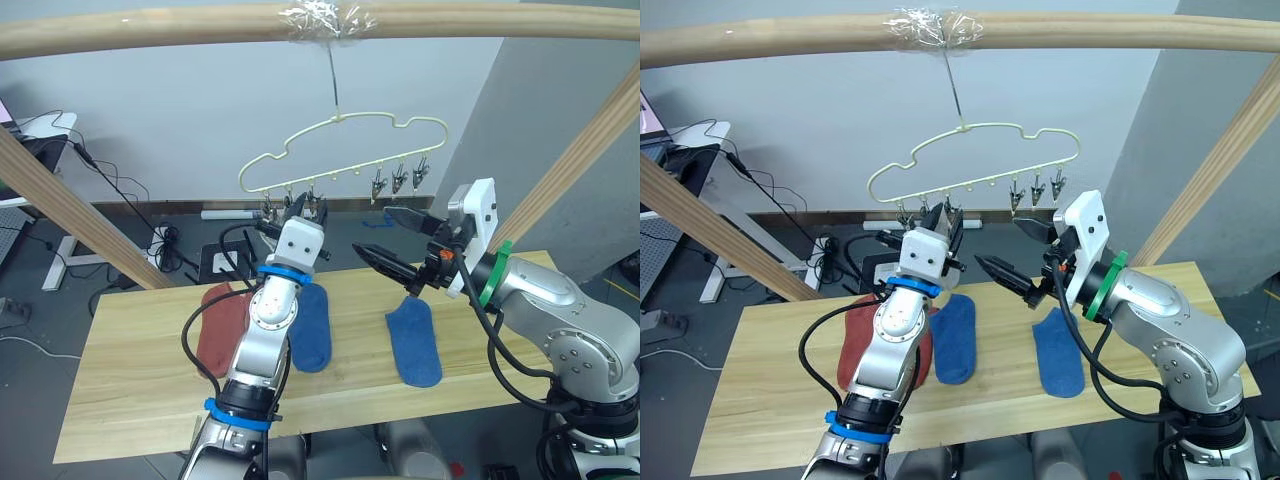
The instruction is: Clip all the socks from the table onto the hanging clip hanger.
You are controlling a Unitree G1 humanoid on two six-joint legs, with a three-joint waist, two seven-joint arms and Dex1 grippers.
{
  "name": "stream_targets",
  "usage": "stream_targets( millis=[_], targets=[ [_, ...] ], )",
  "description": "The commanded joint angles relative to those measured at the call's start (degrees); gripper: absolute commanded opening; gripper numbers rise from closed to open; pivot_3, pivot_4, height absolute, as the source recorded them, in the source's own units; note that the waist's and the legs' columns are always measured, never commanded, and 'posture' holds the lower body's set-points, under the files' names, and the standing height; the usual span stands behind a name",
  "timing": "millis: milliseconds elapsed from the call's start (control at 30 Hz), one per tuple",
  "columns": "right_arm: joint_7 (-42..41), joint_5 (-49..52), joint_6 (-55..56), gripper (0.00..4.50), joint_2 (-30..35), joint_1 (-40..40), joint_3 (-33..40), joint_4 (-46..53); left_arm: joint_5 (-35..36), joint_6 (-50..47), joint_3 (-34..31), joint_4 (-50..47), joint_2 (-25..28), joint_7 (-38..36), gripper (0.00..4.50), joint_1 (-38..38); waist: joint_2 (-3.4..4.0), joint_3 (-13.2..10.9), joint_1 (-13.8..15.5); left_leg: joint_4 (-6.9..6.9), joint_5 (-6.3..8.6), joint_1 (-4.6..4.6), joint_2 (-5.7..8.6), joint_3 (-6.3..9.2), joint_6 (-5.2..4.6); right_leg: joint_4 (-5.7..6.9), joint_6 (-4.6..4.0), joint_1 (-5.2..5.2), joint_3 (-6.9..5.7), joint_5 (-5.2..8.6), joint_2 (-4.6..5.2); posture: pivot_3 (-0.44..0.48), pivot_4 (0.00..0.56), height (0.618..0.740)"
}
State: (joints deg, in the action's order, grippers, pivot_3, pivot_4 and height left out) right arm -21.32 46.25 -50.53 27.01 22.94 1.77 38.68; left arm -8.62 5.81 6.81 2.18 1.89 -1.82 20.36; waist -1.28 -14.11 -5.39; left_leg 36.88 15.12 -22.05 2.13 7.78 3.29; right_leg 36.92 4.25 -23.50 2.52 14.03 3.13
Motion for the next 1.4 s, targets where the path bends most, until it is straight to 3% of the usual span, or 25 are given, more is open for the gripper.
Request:
stream_targets(
  millis=[33,967,1200,1400],
  targets=[
    [-0.2,0.4,1.2,4.5,0.3,0.4,0.2,2.3,0.6,1.9,-0.5,0.0,-0.5,0.5,1.68,1.3,0.0,0.0,-0.1,0.0,0.0,0.0,0.0,-0.01,0.0,0.0,0.0,0.0,0.0,0.0,0.0,-0.228,0.241,0.74],
    [1.1,0.7,1.0,4.5,0.3,-0.1,0.4,2.9,1.4,4.1,-1.7,4.1,-0.7,1.1,1.68,3.8,0.0,0.0,-0.4,0.01,0.0,0.0,0.0,-0.01,0.0,0.01,-0.04,0.0,0.01,-0.02,0.0,-0.246,0.243,0.74],
    [1.2,0.9,1.0,4.5,0.4,-0.1,0.4,2.9,2.0,4.3,-1.7,4.0,-0.8,0.9,0.18,3.8,0.0,0.0,-0.5,0.01,0.0,0.0,0.0,0.0,0.0,0.01,-0.04,0.0,0.0,-0.03,0.0,-0.244,0.244,0.74],
    [1.1,0.7,1.1,4.5,0.4,-0.1,0.3,2.7,2.2,3.9,-1.8,3.6,-0.8,0.9,0.01,3.5,0.0,0.0,-0.5,0.01,0.0,0.0,0.0,0.0,0.0,0.01,-0.04,0.0,0.0,-0.03,0.0,-0.239,0.245,0.74]
  ],
)
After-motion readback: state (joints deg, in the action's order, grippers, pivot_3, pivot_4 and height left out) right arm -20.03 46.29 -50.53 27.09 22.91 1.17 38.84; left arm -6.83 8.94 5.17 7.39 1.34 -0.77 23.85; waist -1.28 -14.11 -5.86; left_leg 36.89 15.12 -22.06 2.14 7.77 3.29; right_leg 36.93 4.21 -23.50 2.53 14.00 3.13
